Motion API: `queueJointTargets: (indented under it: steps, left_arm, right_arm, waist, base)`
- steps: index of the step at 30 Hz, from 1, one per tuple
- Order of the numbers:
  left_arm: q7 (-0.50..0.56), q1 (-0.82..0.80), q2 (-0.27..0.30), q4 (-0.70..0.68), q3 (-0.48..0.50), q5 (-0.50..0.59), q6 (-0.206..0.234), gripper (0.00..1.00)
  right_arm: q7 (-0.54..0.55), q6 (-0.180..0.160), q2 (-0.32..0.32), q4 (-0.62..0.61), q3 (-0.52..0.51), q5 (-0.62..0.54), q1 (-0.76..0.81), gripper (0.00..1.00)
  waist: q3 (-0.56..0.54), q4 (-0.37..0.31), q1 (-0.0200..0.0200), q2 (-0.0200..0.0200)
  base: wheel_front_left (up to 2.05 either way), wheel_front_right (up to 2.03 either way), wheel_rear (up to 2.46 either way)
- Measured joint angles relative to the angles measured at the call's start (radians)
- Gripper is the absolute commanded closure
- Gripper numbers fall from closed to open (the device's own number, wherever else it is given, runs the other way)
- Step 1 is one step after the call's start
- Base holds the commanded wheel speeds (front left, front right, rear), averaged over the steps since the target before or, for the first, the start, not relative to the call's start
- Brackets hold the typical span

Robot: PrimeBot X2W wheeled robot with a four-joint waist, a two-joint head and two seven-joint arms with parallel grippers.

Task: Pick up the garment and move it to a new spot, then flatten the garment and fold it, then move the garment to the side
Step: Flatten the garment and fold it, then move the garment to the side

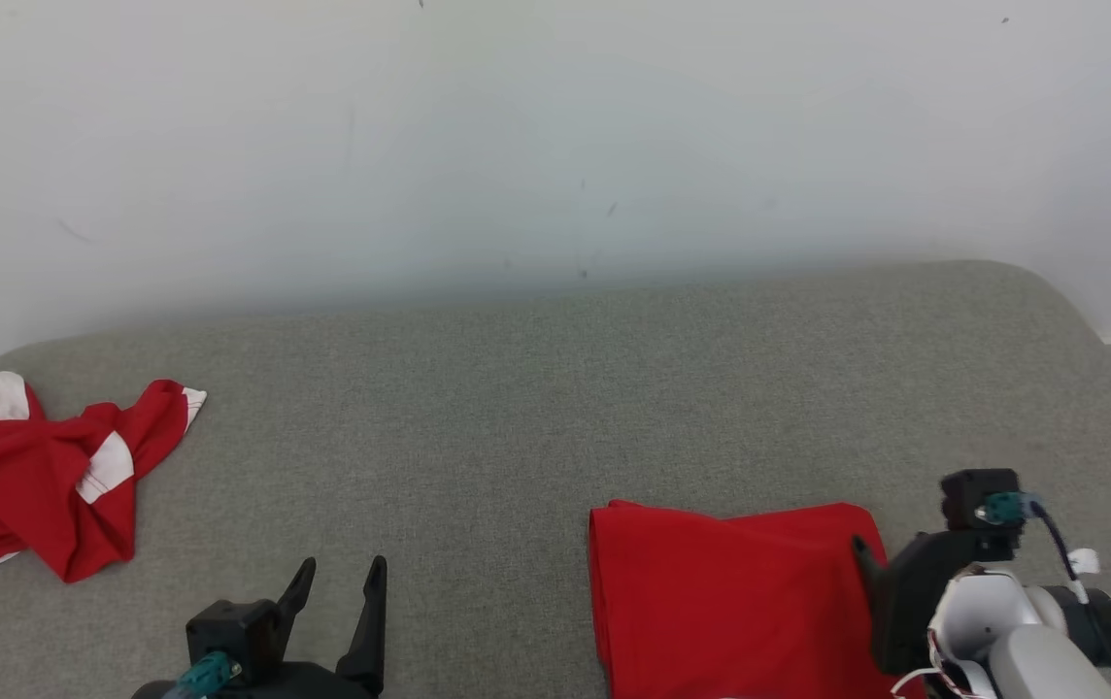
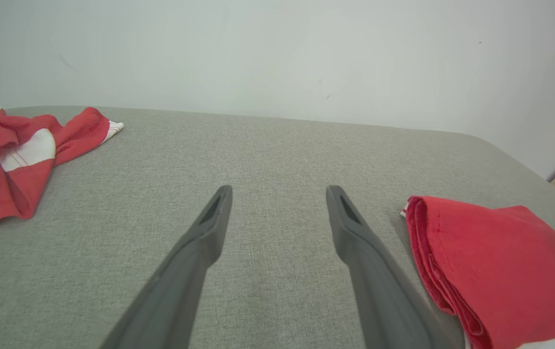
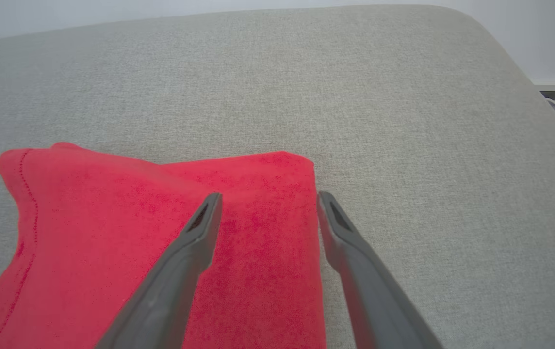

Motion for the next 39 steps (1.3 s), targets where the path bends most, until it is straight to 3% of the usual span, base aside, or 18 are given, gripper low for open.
queueJointTargets:
  steps: [10, 39]
  left_arm:
    - [0.006, -0.005, -0.002, -0.006, -0.015, 0.001, -0.002, 0.00]
    - [0.038, -0.048, 0.007, -0.033, -0.034, 0.025, -0.005, 0.00]
  right_arm:
    - [0.035, -0.003, 0.008, 0.022, -0.136, -0.023, 0.043, 0.00]
    - [0.114, 0.001, 0.004, 0.159, -0.157, -0.057, -0.010, 0.00]
  waist:
    - [0.021, 0.003, 0.0000, 0.0000]
    - [0.099, 0.076, 0.0001, 0.0000]
  base:
    - [0.00, 0.00, 0.00]
    - [0.00, 0.00, 0.00]
